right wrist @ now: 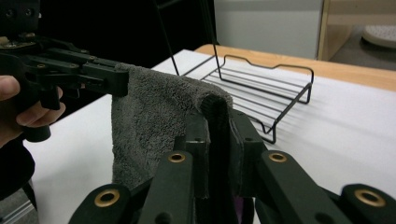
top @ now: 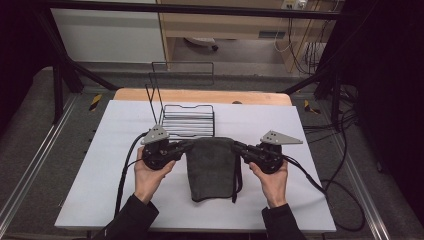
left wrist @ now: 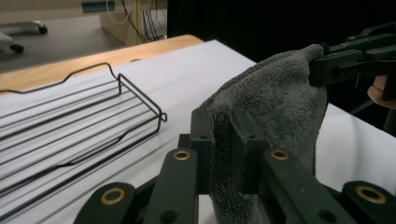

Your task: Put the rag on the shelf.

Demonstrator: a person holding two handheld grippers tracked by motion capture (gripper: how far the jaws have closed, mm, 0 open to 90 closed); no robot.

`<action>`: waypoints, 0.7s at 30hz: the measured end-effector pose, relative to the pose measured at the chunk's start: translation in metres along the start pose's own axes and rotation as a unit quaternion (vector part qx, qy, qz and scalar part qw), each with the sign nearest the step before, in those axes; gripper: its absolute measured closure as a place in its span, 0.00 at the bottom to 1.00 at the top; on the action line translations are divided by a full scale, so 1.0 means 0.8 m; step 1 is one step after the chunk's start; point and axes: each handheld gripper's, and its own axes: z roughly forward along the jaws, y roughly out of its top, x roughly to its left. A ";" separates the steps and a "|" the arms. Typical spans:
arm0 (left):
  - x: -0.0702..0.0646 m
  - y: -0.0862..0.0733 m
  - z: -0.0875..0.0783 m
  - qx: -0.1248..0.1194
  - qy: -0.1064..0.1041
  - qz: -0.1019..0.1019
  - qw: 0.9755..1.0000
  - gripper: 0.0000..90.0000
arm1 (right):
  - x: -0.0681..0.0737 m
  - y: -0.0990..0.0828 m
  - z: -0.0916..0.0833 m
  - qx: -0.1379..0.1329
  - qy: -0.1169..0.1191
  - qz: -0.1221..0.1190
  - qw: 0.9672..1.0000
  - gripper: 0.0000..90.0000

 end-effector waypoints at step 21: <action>-0.015 0.041 -0.030 -0.080 0.015 0.027 0.996 0.90 | 0.024 0.037 -0.021 -0.092 -0.015 -0.036 0.995 0.90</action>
